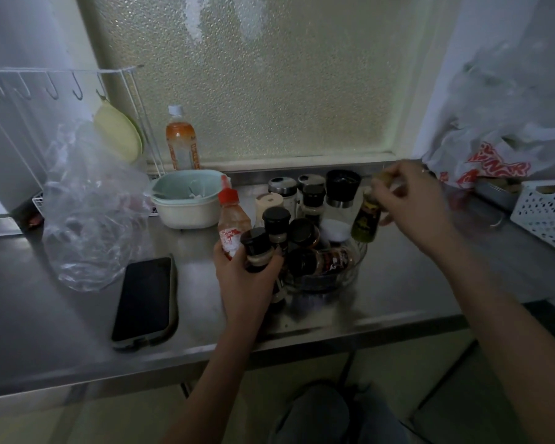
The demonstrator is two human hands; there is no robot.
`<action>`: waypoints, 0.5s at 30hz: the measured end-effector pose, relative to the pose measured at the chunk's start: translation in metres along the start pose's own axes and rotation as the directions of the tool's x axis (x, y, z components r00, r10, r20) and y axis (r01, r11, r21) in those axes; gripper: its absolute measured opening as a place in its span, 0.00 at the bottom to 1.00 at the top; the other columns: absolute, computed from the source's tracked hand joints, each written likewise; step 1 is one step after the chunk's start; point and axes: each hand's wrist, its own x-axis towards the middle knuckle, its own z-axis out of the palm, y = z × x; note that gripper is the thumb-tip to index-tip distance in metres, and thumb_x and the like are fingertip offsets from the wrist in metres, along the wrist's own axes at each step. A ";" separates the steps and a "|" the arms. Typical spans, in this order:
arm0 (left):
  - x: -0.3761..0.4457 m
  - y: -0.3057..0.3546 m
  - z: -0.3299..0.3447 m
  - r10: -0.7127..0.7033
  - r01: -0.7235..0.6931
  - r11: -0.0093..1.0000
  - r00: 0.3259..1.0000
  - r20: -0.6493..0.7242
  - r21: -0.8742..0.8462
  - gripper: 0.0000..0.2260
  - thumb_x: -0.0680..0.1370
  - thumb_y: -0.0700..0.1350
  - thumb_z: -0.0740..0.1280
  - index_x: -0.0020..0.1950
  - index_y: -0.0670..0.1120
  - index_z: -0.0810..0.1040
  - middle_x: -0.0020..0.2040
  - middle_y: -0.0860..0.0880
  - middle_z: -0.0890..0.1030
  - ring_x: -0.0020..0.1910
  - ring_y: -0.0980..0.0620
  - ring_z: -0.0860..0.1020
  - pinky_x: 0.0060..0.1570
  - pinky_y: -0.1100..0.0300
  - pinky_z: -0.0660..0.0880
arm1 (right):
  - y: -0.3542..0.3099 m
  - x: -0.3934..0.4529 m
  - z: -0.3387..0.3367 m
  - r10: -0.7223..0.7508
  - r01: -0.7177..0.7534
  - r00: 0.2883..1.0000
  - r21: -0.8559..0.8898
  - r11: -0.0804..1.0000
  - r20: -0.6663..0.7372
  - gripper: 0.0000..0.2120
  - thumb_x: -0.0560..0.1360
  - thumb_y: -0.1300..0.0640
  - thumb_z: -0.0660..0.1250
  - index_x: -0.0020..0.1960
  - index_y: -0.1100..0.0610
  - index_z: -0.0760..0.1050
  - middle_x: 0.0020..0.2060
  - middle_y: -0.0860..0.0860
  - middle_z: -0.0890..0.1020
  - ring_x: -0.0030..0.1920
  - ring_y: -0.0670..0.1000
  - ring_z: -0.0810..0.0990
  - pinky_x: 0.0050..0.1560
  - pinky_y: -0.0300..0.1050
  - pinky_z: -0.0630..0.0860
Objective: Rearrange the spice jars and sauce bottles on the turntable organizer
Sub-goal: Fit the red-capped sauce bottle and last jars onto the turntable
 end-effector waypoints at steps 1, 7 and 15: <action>0.000 0.000 0.000 -0.001 0.001 1.000 1.000 0.001 0.001 0.07 0.64 0.60 0.69 0.39 0.64 0.75 0.59 0.53 0.69 0.50 0.56 0.75 0.46 0.72 0.67 | 0.007 -0.004 0.001 0.034 -0.033 0.999 -0.030 0.999 0.029 0.09 0.74 0.52 0.66 0.48 0.57 0.72 0.46 0.58 0.77 0.37 0.53 0.81 0.24 0.37 0.77; 0.001 0.001 -0.001 -0.011 0.011 1.000 1.000 0.018 0.010 0.07 0.65 0.57 0.71 0.41 0.64 0.75 0.61 0.52 0.69 0.52 0.55 0.75 0.47 0.69 0.68 | 0.010 0.000 0.015 -0.029 0.043 0.997 -0.217 0.975 0.066 0.10 0.75 0.50 0.64 0.51 0.56 0.73 0.45 0.53 0.79 0.37 0.53 0.80 0.39 0.52 0.79; 0.001 -0.001 -0.001 -0.008 0.008 1.000 1.000 0.013 0.006 0.09 0.64 0.60 0.69 0.42 0.63 0.76 0.60 0.55 0.67 0.52 0.54 0.75 0.47 0.70 0.68 | 0.007 0.002 0.027 0.013 0.069 0.987 -0.500 0.863 0.158 0.18 0.74 0.54 0.64 0.61 0.61 0.73 0.54 0.60 0.78 0.52 0.59 0.76 0.51 0.51 0.74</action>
